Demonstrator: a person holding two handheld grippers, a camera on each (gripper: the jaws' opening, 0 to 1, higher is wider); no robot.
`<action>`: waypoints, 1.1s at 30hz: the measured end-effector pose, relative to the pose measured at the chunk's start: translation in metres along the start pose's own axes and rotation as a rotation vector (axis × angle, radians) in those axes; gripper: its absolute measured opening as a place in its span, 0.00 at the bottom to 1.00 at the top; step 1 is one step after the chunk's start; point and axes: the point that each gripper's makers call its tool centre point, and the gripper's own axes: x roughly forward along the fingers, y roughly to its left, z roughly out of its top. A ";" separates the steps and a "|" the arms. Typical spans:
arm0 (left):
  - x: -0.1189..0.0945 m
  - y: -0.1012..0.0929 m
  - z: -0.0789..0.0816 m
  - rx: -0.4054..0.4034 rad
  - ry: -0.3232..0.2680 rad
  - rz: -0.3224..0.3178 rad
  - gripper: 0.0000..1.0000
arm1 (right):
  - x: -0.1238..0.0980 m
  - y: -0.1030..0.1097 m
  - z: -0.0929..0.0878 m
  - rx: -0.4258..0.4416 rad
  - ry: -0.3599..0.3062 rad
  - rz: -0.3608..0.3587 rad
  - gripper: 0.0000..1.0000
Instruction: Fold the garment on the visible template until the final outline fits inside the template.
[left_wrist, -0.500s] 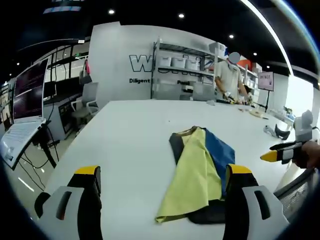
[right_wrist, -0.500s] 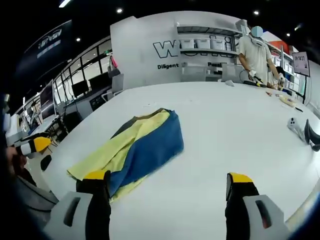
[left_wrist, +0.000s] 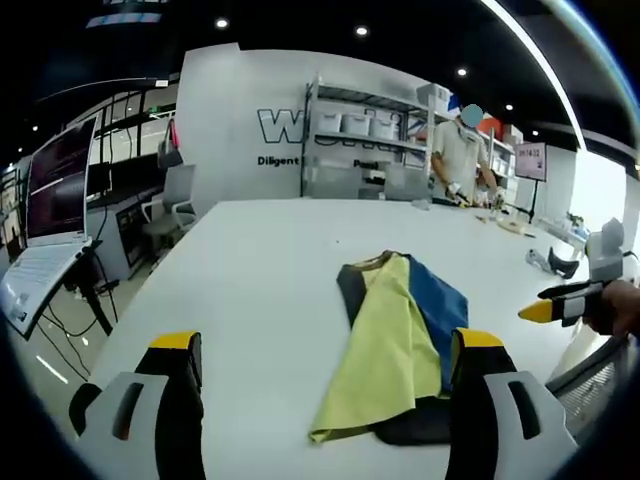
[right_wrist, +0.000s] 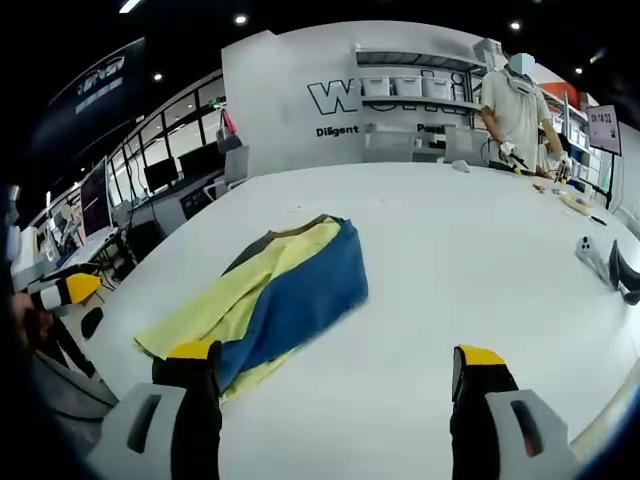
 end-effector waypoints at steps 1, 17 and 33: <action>0.000 0.000 -0.001 0.000 0.002 -0.002 0.97 | 0.000 0.000 0.000 -0.002 0.001 -0.002 0.95; 0.002 -0.005 -0.003 0.012 0.018 -0.018 0.96 | 0.001 0.000 0.001 -0.005 0.004 0.000 0.95; 0.007 -0.012 -0.012 0.037 0.059 -0.061 0.94 | 0.007 0.015 0.002 -0.030 0.018 0.046 0.94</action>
